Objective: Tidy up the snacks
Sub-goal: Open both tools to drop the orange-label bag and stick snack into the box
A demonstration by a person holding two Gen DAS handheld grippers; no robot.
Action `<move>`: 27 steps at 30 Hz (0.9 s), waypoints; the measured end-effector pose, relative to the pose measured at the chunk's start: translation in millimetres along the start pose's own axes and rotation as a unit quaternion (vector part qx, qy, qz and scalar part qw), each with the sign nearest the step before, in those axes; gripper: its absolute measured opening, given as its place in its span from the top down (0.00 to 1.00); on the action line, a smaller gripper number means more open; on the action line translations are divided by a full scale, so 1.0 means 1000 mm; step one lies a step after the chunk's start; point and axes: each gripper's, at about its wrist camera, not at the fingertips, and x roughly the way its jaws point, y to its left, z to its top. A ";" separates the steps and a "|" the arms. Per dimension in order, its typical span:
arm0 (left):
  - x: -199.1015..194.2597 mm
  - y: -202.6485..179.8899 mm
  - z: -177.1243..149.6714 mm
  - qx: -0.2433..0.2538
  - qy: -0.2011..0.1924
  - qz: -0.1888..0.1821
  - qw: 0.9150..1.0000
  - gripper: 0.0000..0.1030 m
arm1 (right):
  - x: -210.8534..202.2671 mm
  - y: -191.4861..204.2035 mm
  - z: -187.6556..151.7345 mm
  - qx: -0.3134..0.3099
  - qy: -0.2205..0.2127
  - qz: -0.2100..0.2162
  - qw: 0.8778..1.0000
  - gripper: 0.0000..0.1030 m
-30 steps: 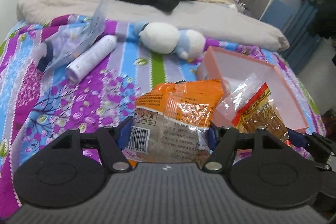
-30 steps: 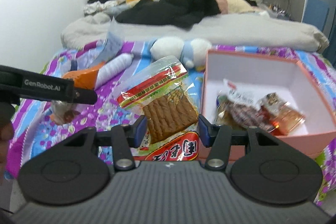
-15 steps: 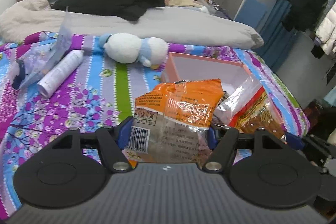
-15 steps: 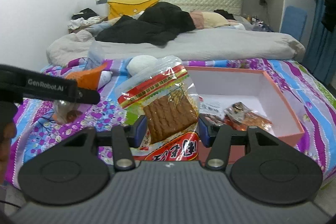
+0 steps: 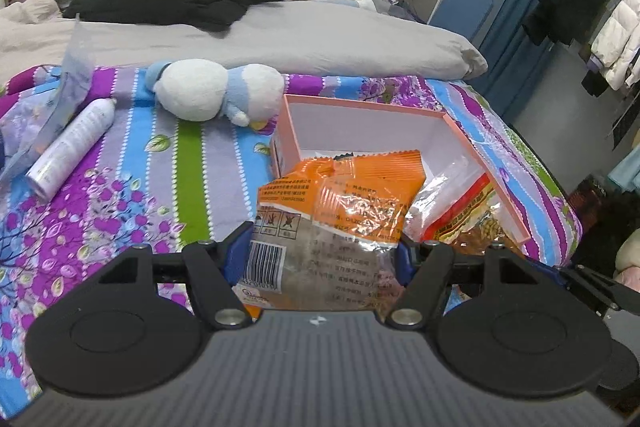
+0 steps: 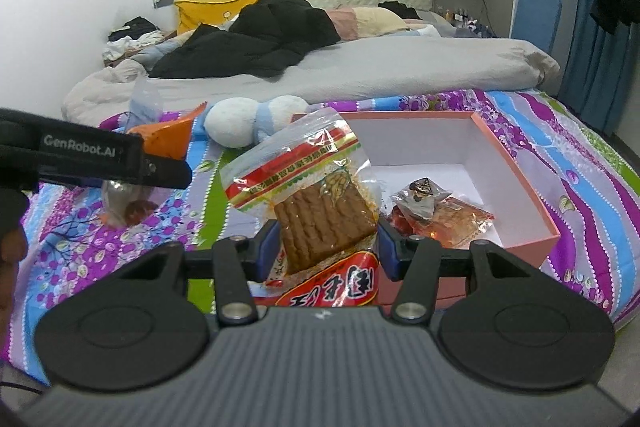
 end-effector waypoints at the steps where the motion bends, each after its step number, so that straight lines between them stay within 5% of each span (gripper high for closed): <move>1: 0.007 -0.002 0.004 0.002 0.001 0.001 1.000 0.30 | 0.005 -0.003 0.002 0.002 0.001 0.000 1.000 0.49; 13: 0.091 -0.019 0.064 0.032 0.011 -0.014 0.999 0.30 | 0.071 -0.040 0.040 0.013 -0.001 -0.010 1.000 0.49; 16: 0.116 -0.020 0.075 0.036 0.018 -0.015 0.999 0.30 | 0.090 -0.053 0.049 0.022 0.003 -0.015 1.000 0.64; 27: 0.197 -0.025 0.084 0.054 0.065 -0.023 0.996 0.29 | 0.157 -0.082 0.042 0.051 0.045 -0.020 0.997 0.64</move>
